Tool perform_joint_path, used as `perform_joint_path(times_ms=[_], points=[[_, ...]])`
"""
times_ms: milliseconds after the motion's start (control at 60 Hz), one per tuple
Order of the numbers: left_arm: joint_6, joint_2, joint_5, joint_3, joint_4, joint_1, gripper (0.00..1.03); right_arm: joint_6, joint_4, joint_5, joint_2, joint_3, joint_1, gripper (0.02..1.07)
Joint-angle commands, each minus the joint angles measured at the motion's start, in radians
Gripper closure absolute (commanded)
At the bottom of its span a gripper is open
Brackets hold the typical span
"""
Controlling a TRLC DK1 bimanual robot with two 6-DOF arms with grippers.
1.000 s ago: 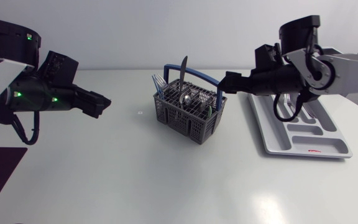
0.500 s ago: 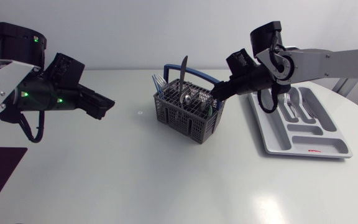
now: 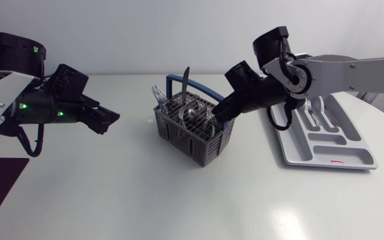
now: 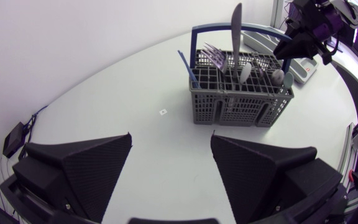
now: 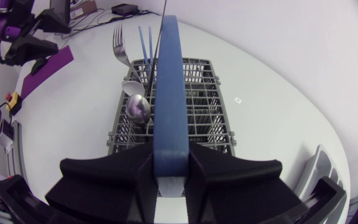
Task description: Unload the cutlery basket into the drawer organizer.
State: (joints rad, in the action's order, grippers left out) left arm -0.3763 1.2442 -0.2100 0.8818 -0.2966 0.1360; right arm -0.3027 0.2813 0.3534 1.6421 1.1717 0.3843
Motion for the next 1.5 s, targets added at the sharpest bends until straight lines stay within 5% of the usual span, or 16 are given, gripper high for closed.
perform_joint_path(times_ms=[0,150,183,233,267,550,700,917,1483], points=[[-0.036,-0.009,-0.023,-0.021,-0.003,-0.019,0.10,-0.042,0.033,0.053,-0.059,-0.070,0.036,0.97],[-0.052,0.017,-0.049,-0.021,0.008,-0.033,0.10,-0.067,-0.001,0.025,-0.111,-0.150,0.053,0.93],[-0.053,0.029,-0.051,-0.021,0.022,-0.036,0.10,-0.062,-0.024,0.019,-0.123,-0.161,0.053,0.78],[-0.055,0.060,-0.051,-0.021,0.056,-0.042,0.10,-0.062,-0.024,0.021,-0.154,-0.170,0.050,0.28],[-0.056,0.089,-0.051,-0.017,0.073,-0.049,0.10,-0.062,-0.022,0.021,-0.185,-0.178,0.051,0.17],[-0.082,0.394,-0.101,0.088,0.159,-0.115,0.10,-0.035,0.111,0.007,-0.545,-0.280,0.082,0.18],[-0.078,0.485,-0.129,0.151,0.182,-0.098,0.10,-0.058,0.133,0.010,-0.622,-0.386,0.004,0.40],[-0.035,0.569,-0.193,0.258,0.205,-0.039,0.10,-0.085,0.059,0.022,-0.550,-0.495,-0.061,0.92],[-0.101,0.535,-0.269,0.160,0.188,0.011,0.10,-0.015,-0.125,0.027,-0.136,-0.319,0.001,0.94]])
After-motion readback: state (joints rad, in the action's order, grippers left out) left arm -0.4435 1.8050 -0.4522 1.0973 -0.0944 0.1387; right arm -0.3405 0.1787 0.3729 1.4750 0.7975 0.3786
